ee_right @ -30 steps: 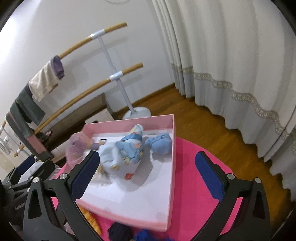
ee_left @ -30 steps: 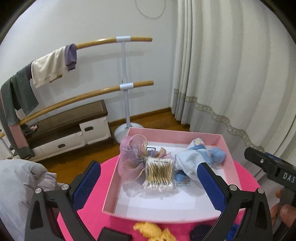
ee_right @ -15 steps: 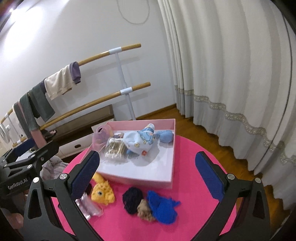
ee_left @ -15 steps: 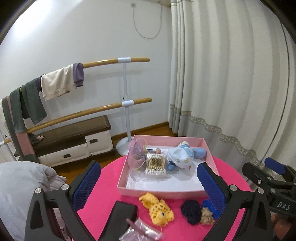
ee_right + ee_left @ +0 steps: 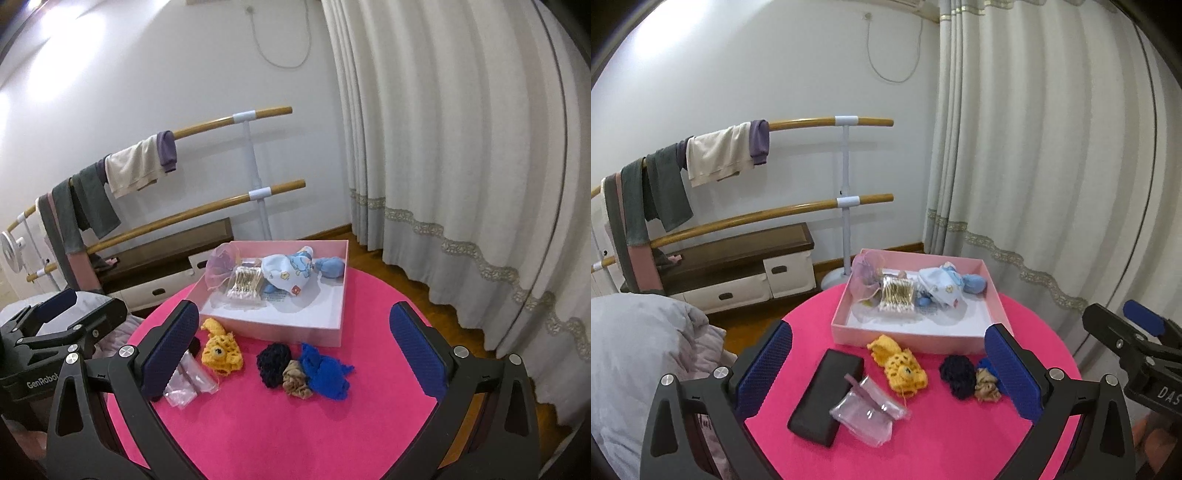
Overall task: Organize soft objects
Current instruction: 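Withdraw both tools and move toward the remaining items on the table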
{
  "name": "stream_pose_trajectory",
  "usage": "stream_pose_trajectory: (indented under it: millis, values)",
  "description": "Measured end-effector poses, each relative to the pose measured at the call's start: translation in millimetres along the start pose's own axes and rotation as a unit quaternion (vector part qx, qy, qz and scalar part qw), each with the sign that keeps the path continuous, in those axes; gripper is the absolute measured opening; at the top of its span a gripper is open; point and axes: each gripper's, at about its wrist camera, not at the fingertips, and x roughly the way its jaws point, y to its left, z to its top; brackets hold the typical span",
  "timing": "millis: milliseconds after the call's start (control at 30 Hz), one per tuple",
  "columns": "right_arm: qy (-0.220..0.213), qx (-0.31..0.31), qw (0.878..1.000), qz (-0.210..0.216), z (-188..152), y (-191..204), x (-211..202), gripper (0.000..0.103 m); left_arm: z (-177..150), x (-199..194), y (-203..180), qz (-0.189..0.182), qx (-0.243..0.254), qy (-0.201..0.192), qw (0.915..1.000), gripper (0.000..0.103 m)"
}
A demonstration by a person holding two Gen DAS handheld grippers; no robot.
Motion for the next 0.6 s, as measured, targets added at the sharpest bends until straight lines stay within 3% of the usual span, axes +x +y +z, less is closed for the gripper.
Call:
stream_pose_trajectory:
  millis: [267, 600]
  values:
    - [-0.001, -0.002, 1.000, -0.004, -19, -3, -18, 0.103, -14, -34, -2, 0.009, 0.000, -0.002, 1.0000, 0.103]
    - [0.005, -0.006, 1.000, -0.007, -32, -3, -29, 0.103, -22, -49, 0, 0.014, -0.001, 0.002, 0.9999, 0.103]
